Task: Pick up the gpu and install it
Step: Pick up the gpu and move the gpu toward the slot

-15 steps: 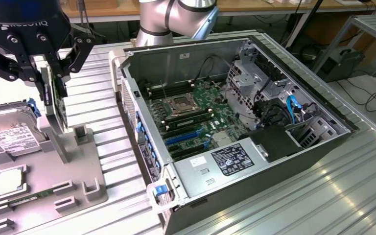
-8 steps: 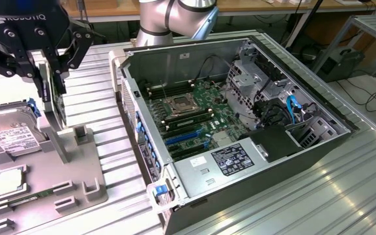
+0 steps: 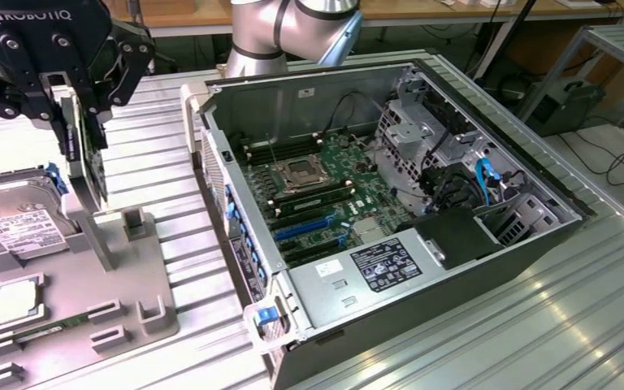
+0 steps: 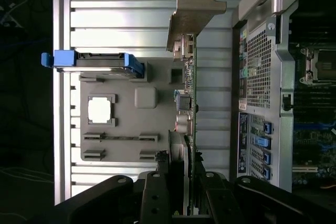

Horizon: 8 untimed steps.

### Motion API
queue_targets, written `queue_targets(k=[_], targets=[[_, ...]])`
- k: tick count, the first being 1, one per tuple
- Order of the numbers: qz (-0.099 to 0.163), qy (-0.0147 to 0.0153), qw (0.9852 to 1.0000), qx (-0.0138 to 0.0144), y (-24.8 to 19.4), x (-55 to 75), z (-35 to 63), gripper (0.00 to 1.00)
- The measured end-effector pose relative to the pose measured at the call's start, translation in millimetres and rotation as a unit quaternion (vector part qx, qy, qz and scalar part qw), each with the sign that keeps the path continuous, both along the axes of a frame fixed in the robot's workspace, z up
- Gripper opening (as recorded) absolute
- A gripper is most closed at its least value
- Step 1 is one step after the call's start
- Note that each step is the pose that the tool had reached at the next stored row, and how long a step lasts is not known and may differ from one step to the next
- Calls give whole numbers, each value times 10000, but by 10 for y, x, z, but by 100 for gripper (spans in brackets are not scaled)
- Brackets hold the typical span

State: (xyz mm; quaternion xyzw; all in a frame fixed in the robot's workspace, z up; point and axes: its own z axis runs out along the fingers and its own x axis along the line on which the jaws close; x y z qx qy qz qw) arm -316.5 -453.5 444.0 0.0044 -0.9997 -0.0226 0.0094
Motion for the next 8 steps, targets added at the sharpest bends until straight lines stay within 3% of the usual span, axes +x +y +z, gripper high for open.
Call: queue_targets(k=[8], targets=[[0, 1, 10000, 2, 0, 0, 53, 27]])
